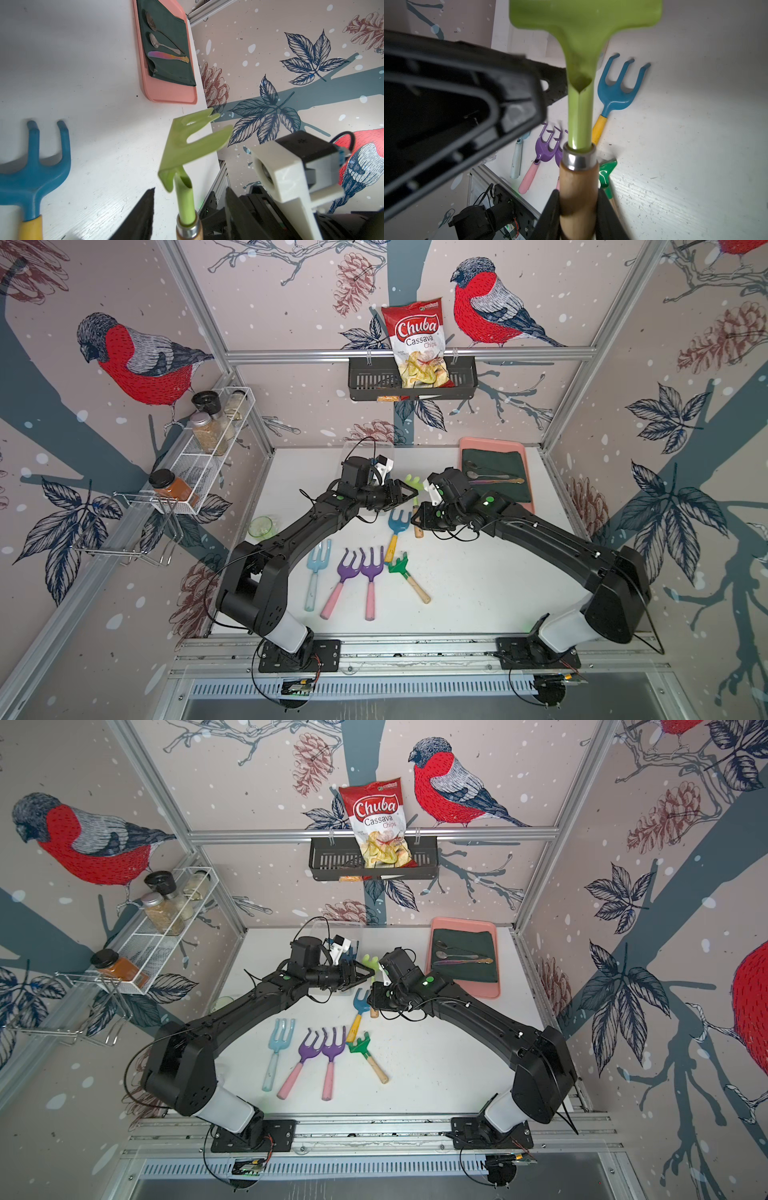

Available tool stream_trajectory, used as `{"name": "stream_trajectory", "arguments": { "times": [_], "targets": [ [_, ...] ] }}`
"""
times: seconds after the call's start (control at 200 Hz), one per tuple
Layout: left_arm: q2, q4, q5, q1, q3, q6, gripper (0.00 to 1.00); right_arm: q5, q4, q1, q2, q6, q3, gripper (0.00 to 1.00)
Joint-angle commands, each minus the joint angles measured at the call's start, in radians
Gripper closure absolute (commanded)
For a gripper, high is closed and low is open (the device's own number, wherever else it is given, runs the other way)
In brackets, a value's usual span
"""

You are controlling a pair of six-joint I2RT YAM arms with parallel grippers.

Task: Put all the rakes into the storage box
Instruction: Pick up the rake at the center of the board.

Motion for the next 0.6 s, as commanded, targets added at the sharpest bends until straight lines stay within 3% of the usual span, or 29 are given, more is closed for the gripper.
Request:
{"name": "stream_trajectory", "arguments": {
  "times": [0.0,0.135,0.37,0.5,0.595],
  "targets": [
    [0.011,0.042,-0.026,-0.005,0.002,0.004,0.52,-0.017,-0.004,0.004,0.004,-0.024,0.015,0.81],
    [0.029,0.041,-0.035,-0.008,0.013,0.008,0.65,0.002,-0.025,0.012,0.004,-0.029,0.024,0.81],
    [0.057,0.065,-0.037,-0.011,0.034,-0.007,0.74,0.044,-0.068,0.043,0.008,-0.029,0.034,0.79],
    [0.068,0.065,-0.037,-0.013,0.049,-0.010,0.90,0.055,-0.073,0.041,0.003,-0.028,0.033,0.79],
    [0.071,0.071,-0.035,-0.013,0.054,-0.018,1.00,0.055,-0.061,0.037,-0.006,-0.032,0.032,0.72]
  ]
}}
